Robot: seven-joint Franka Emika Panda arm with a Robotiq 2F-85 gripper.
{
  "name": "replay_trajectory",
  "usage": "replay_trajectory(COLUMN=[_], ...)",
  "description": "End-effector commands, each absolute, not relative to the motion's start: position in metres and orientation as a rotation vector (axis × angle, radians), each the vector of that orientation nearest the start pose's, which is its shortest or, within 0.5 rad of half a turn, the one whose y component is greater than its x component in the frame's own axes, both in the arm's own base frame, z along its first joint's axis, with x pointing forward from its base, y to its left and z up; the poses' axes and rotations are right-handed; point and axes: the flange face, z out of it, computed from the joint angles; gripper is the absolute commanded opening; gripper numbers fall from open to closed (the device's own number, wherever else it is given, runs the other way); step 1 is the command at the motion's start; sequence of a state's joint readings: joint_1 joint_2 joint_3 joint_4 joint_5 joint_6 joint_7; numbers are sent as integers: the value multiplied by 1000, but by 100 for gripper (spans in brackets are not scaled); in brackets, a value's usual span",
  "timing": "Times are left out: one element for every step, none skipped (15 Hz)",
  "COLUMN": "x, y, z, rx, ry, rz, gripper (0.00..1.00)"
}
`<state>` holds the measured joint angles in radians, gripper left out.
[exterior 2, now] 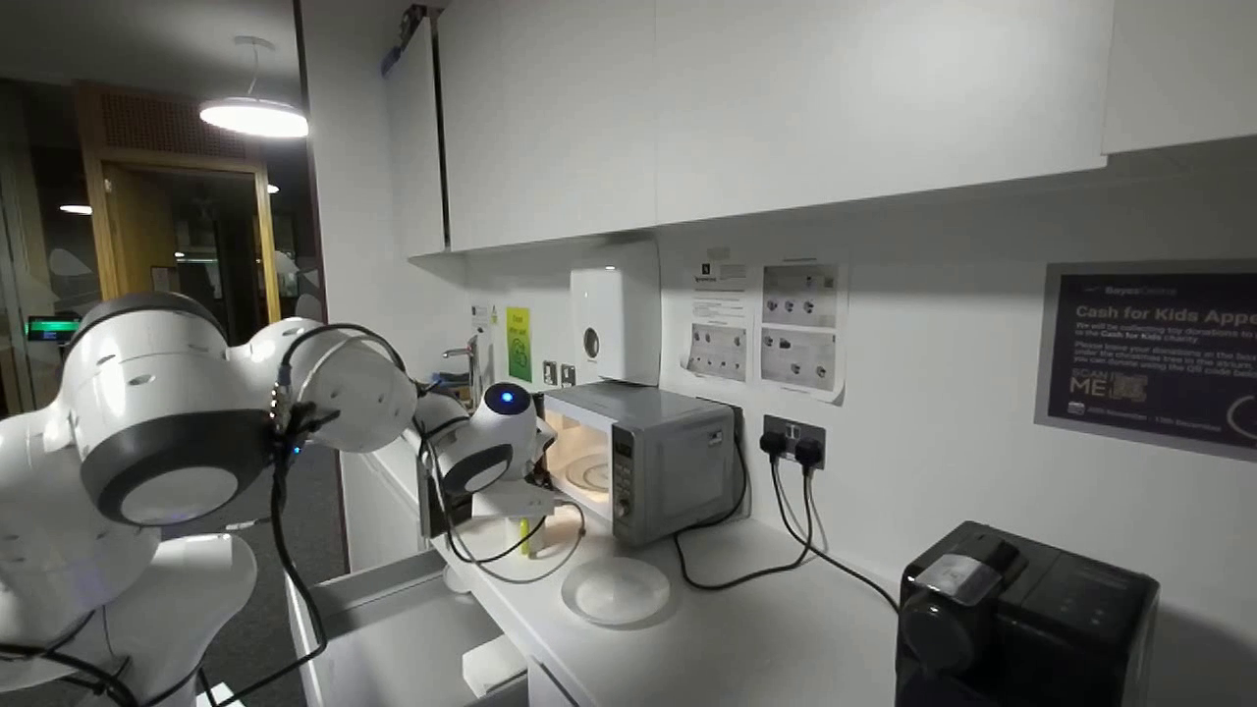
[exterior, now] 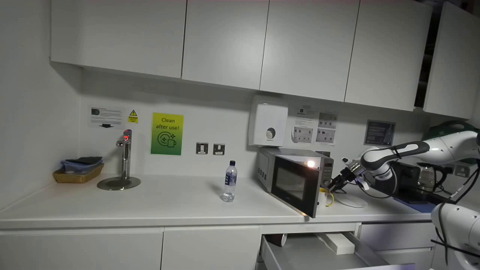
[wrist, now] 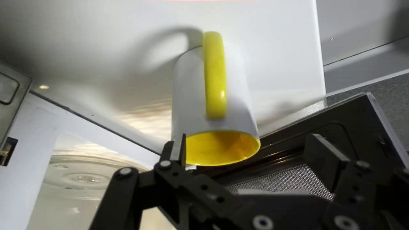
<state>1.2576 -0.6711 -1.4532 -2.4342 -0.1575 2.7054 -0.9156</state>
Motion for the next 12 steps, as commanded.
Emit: replay_trajectory(x=[504,506,507,509,511,512,514,514,514,513,512,511], y=[-100,-97,-94,-90,-86,-80,-75,-68,-61,-55,-47,-41], z=[397,404,409,415,421,426,433,438,444,449,454,458], rx=[-2674,-2696,-2717,-2737,-2770,-2794,-2816,-2843,-2855,-2875,-2908,-2933], ry=[-995,-998,-1002,-1007,-1008,-1012,-1021,-1029,-1032,-1028,-1012,-986], rz=[-769,-740,-719,-690,-658,-624,-595,-550,-503,-451,-402,-363], gripper=[100,100,100,100,100,100,100,100,100,100,100,100])
